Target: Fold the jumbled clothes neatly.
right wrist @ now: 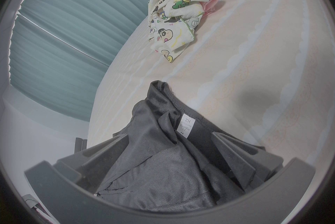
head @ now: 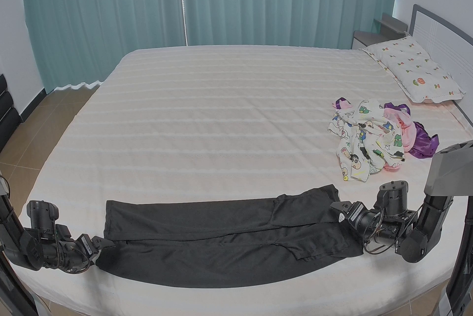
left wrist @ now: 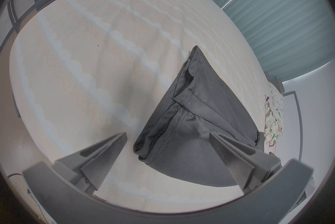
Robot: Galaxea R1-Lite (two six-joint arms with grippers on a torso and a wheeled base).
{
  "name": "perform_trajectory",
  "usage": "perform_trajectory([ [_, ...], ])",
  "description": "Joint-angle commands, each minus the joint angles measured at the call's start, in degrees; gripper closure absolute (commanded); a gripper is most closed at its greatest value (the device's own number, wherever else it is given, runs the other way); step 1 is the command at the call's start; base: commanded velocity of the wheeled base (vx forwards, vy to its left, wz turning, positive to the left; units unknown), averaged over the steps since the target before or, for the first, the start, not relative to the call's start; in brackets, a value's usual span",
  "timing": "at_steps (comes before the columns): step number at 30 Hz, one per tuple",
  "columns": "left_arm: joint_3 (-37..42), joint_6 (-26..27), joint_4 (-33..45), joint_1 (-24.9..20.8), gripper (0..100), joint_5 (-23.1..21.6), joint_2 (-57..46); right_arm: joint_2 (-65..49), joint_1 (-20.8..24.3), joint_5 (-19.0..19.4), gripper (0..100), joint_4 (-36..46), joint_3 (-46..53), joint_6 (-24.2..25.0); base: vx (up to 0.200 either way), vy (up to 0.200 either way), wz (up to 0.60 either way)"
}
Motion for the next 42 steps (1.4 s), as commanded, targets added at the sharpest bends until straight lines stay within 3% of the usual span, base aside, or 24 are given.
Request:
perform_trajectory([
  [1, -0.1, -0.1, 0.0, -0.1, 0, 0.0, 1.3, 0.1, 0.0, 0.0, 0, 0.0, 0.0, 0.0, 0.0, 0.0, 0.0],
  [13, 0.4, 0.1, 0.1, -0.1, 0, 0.3, 2.2, 0.2, 0.0, 0.0, 0, 0.0, 0.1, -0.1, 0.0, 0.0, 0.0],
  [14, 0.4, 0.2, 0.1, -0.1, 100, 0.3, 2.2, 0.2, 0.1, 0.0, 0, 0.0, 0.1, -0.1, 0.0, 0.0, 0.0],
  [20, 0.8, 0.4, 0.3, -0.1, 100, 0.6, 1.9, 0.2, 0.0, 0.0, 0, 0.0, 0.1, -0.1, 0.0, 0.0, 0.0],
  [26, 2.6, 7.0, 0.7, 0.3, 100, 1.5, 2.2, 0.2, 0.0, 0.0, 0, 0.0, 0.1, -0.1, 0.0, 0.0, 0.0],
  [31, 2.6, 7.2, 0.6, 0.4, 100, 4.5, 2.3, 0.2, 0.0, 0.0, 0, 0.0, 0.1, -0.2, 0.0, 0.0, 0.0],
  [40, 2.4, 7.1, 0.7, 0.5, 100, 4.6, 2.3, 0.2, 0.1, 0.0, 0, 0.0, 0.1, -0.2, 0.0, 0.0, 0.0],
  [41, 2.3, 7.0, 0.6, 0.5, 0, 4.6, 2.3, 0.2, 0.1, 0.0, 0, 0.0, 0.1, -0.2, 0.0, 0.0, 0.0],
  [42, 2.4, 7.0, 0.6, 0.5, 0, 4.6, 2.2, 0.2, 0.1, 0.0, 0, 0.0, 0.1, -0.2, 0.0, 0.0, 0.0],
])
